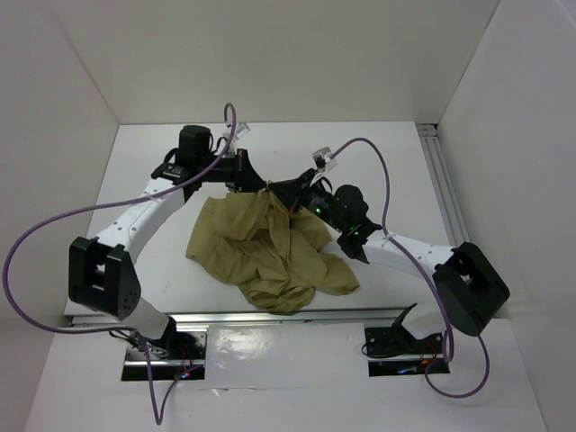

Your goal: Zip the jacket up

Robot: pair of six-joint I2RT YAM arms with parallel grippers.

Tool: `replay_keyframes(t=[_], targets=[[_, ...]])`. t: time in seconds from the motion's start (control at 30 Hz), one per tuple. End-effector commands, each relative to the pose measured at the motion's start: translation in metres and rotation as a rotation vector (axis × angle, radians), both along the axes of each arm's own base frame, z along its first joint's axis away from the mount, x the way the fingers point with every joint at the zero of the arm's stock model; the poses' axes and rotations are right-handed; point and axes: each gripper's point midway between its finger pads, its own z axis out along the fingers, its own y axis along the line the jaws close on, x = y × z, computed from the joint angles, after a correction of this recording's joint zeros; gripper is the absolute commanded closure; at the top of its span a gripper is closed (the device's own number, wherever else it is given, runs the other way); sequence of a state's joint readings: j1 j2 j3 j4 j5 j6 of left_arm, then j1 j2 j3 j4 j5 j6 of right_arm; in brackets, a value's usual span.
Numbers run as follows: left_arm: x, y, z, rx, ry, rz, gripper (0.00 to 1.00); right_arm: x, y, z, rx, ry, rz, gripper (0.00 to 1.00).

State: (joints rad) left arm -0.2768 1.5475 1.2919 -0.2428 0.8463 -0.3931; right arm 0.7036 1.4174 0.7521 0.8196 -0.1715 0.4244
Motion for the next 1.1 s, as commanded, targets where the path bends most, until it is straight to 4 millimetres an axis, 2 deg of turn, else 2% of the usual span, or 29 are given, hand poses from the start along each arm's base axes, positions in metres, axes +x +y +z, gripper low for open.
replay_keyframes(t=[0.0,0.1,0.2,0.37,0.43,0.7,0.87,1.03,1.07], targets=[[-0.007,0.000,0.028,-0.012,-0.132,-0.025,1.00,-0.020,0.001,0.068,0.123,-0.164,0.045,1.00],[-0.021,0.002,0.028,-0.022,-0.143,-0.080,1.00,-0.020,-0.001,0.066,0.119,-0.155,0.033,1.00],[-0.037,0.002,0.030,-0.045,-0.137,-0.135,1.00,-0.011,-0.009,0.069,0.146,-0.142,-0.017,1.00],[-0.053,0.000,0.034,-0.082,-0.128,-0.193,1.00,-0.002,-0.008,0.069,0.168,-0.136,-0.048,1.00],[-0.055,0.000,0.031,-0.087,-0.117,-0.202,1.00,0.002,-0.008,0.064,0.162,-0.125,-0.059,1.00],[-0.068,0.000,0.031,-0.109,-0.103,-0.238,1.00,0.009,-0.004,0.074,0.172,-0.146,-0.070,1.00],[-0.068,0.000,0.030,-0.107,-0.111,-0.241,1.00,0.009,-0.004,0.074,0.172,-0.146,-0.070,1.00],[-0.066,0.004,0.024,-0.068,-0.109,-0.210,1.00,0.001,-0.011,0.089,0.197,-0.173,-0.069,1.00],[-0.066,0.004,0.024,-0.068,-0.109,-0.210,1.00,0.001,-0.011,0.084,0.190,-0.165,-0.069,1.00]])
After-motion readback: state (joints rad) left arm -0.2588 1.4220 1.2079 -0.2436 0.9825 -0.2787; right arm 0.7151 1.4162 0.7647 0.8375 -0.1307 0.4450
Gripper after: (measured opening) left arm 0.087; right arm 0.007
